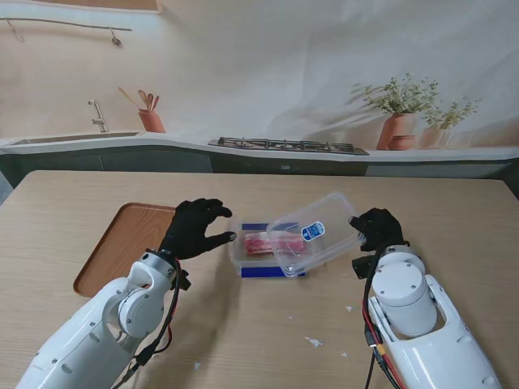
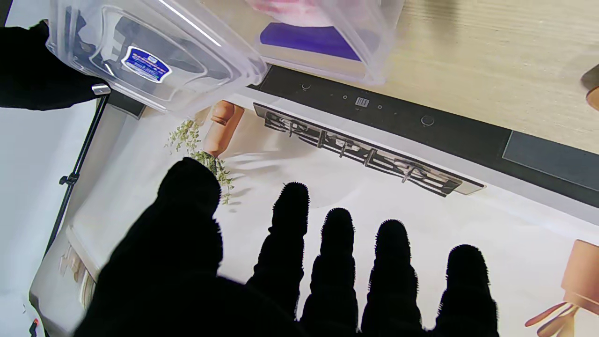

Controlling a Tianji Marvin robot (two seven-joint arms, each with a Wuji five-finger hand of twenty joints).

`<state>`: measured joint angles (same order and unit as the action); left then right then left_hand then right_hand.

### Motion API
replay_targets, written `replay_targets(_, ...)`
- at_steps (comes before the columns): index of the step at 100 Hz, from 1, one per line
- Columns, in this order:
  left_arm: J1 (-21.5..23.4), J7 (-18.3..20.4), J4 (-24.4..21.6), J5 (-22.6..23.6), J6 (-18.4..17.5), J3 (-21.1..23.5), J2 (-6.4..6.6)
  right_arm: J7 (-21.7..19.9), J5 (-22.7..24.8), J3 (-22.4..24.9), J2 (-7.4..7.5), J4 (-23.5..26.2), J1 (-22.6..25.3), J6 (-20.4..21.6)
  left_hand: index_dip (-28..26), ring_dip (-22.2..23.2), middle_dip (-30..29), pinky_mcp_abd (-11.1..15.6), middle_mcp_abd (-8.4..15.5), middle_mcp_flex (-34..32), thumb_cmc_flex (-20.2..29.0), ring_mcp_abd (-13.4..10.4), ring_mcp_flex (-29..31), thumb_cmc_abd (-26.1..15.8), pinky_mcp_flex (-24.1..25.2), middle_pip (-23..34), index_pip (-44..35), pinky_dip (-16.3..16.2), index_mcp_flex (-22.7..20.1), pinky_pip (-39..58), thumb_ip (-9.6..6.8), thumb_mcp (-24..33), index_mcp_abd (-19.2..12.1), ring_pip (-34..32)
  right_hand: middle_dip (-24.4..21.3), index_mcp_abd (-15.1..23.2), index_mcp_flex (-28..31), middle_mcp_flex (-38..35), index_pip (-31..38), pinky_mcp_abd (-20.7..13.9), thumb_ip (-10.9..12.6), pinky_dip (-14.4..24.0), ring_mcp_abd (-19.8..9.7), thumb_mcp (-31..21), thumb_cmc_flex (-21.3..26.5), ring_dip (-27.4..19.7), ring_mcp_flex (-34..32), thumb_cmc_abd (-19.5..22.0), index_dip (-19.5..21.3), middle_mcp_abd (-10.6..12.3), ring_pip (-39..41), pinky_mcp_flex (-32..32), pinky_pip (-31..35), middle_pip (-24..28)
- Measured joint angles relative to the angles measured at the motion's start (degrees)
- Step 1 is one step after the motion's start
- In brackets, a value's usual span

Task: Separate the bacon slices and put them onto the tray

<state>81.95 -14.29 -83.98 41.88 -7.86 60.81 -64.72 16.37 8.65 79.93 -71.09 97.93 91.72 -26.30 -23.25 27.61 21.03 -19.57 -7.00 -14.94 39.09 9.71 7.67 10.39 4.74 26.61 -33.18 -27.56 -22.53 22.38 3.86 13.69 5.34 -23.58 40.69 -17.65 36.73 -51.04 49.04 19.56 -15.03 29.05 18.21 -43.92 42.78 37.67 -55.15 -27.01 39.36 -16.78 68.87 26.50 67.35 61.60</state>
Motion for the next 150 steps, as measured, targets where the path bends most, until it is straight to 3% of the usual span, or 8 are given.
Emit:
replay_targets(48, -0.34, 0.63, 0.57, -0.07, 0.93, -0.56, 0.03, 10.22, -2.45, 4.87, -2.15, -2.71, 3.02, 4.13, 0.02, 0.0, -0.54, 0.0, 0.0, 0.63, 0.0, 0.0, -0.01, -0.02, 0.0, -0.04, 0.09, -0.13, 0.06, -0.09, -0.09, -0.58, 0.24, 0.54, 0.6, 0.0, -0.07, 0.02, 0.0, 0.02, -0.02, -0.59, -0.09, 0.0, -0.07, 0.79, -0.01, 0.0, 0.0, 0.0, 0.12, 0.06, 0.02, 0.69)
replay_targets(59, -0.33, 0.65, 0.56, -0.07, 0.94, -0.56, 0.05, 11.9, -2.09, 5.96, -2.39, -3.38, 3.75, 5.42, 0.04, -0.01, -0.54, 0.02, 0.0, 0.64, 0.02, 0.0, -0.01, -0.02, -0.04, -0.04, 0.1, -6.78, 0.07, 7.04, -0.09, -1.28, 0.28, 0.54, 0.62, -0.1, -0.08, 0.02, 0.0, 0.02, -0.03, -0.6, -0.12, 0.0, -0.1, 1.11, 0.0, 0.0, 0.0, 0.0, 0.15, 0.06, 0.03, 0.8)
replay_targets(66, -0.35, 0.87, 0.57, -0.16, 0.93, -0.57, 0.06, 12.37, -2.02, 6.56, -2.48, -3.5, 4.27, 5.58, 0.05, -0.01, -0.54, 0.59, 0.0, 0.67, 1.16, 0.04, -0.02, -0.05, -0.09, -0.04, 0.1, -7.97, 0.07, 14.37, -0.1, -1.32, 0.59, 0.54, 0.62, -0.1, -0.09, 0.02, 0.0, 0.02, -0.03, -0.6, -0.12, 0.0, -0.12, 1.11, -0.01, 0.0, 0.0, 0.0, 0.16, 0.06, 0.09, 0.8)
replay_targets(71, -0.38, 1.02, 0.57, -0.47, 0.93, -0.6, 0.06, 13.03, -1.71, 6.77, -2.51, -3.72, 4.51, 5.65, 0.08, -0.01, -0.54, 0.67, 0.0, 0.69, 1.2, 0.06, -0.02, -0.05, -0.18, -0.04, 0.1, -7.81, 0.07, 16.95, -0.1, -1.32, 0.64, 0.54, 0.62, -0.11, -0.1, 0.03, 0.0, 0.02, -0.03, -0.6, -0.13, 0.02, -0.13, 1.11, -0.01, 0.0, 0.0, 0.0, 0.16, 0.07, 0.16, 0.8)
replay_targets(90, -0.41, 1.12, 0.63, -0.89, 0.88, -0.68, 0.04, 14.87, 0.63, 7.06, -2.71, -5.54, 4.63, 5.33, 0.59, -0.01, -0.54, 0.69, 0.0, 1.19, 1.19, 0.07, -0.02, -0.05, -0.18, -0.04, 0.1, -1.0, 0.07, 18.23, -0.11, -1.3, 0.66, 0.54, 0.62, -0.19, -0.67, 0.05, 2.0, 0.09, -0.03, -0.63, -0.17, -0.32, 0.65, 1.18, 0.0, 0.08, 1.97, 0.02, 0.16, 0.09, 0.2, 0.8)
replay_targets(128, -0.57, 1.13, 0.79, -0.89, 0.89, -0.98, 0.03, 22.58, 4.57, 6.11, -4.19, -12.52, 2.94, 1.44, 0.6, -0.01, -0.55, 0.69, 0.0, 1.21, 1.19, 0.07, -0.02, -0.05, -0.18, -0.04, 0.1, -0.88, 0.07, 18.23, -0.64, -1.3, 0.66, 0.55, 0.03, -0.86, -0.67, 0.8, 0.32, -0.16, -0.09, -1.21, -0.2, 0.28, -0.78, 1.2, 1.66, 2.27, -1.11, 0.04, -0.06, -2.69, 0.2, 0.8)
replay_targets(143, -0.59, 1.2, 0.82, -0.88, 0.92, -0.98, 0.04, 21.87, 8.58, 6.12, -4.33, -12.74, 3.35, -0.98, 0.6, -0.01, -0.55, 0.69, 0.0, 1.21, 1.19, 0.07, -0.02, -0.05, -0.18, -0.04, 0.1, -0.87, 0.07, 18.14, -0.64, -1.3, 0.66, 0.55, -5.61, -0.56, -5.79, 13.18, -3.88, -1.36, 0.33, -2.29, 0.44, 3.41, 1.02, -3.89, 14.04, 5.25, -6.96, 0.04, -7.7, -11.58, -1.37, -0.68)
replay_targets(150, -0.64, 1.21, 0.9, -0.88, 0.92, -1.02, 0.04, 21.3, 10.68, 5.99, -4.04, -12.39, 3.98, -1.61, 0.6, -0.01, -0.55, 0.69, 0.0, 1.21, 1.19, 0.07, -0.02, -0.05, -0.18, -0.04, 0.1, -0.86, 0.07, 17.62, -0.64, -1.3, 0.66, 0.55, -8.54, 1.18, -7.44, 20.32, -13.93, -1.99, 5.7, -2.41, 0.48, 3.23, 1.44, -6.22, 20.66, 6.82, -5.54, 0.04, -12.82, -15.64, -5.04, -3.04)
